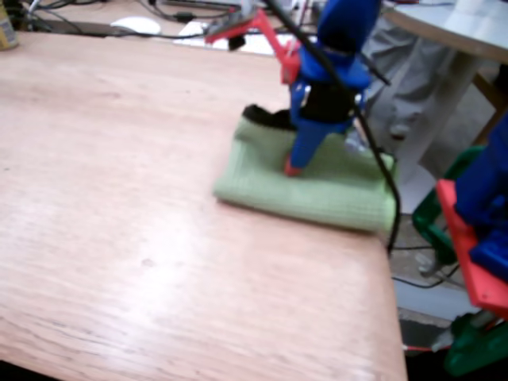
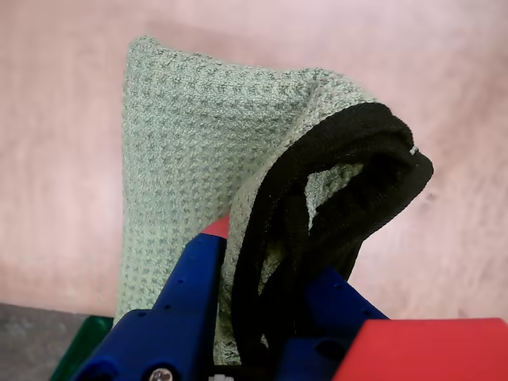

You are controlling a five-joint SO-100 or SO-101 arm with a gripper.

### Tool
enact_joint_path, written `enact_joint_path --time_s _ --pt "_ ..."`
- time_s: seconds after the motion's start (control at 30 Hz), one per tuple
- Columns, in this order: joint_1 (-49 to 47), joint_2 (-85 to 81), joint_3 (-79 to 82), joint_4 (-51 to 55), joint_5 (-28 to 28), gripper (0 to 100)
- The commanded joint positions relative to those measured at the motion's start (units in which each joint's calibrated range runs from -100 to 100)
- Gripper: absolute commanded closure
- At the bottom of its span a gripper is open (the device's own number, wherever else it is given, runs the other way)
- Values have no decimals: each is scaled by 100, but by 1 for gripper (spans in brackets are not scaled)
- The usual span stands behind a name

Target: Clean the table

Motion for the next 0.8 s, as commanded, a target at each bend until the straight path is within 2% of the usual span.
enact_joint_path --time_s 0.0,0.07,0.17,0.33,0.47,0.67,0.77 --pt "1483 -25 -60 -31 391 99" --pt "2329 138 -296 -31 659 99" --pt "3564 1133 -1711 -31 821 99" --pt "4461 2857 -4382 18 825 99" --pt "5104 3766 -5694 -23 850 99" --pt "6017 5378 -7894 -15 1201 99" --pt "6203 6459 -8715 -23 1201 99"
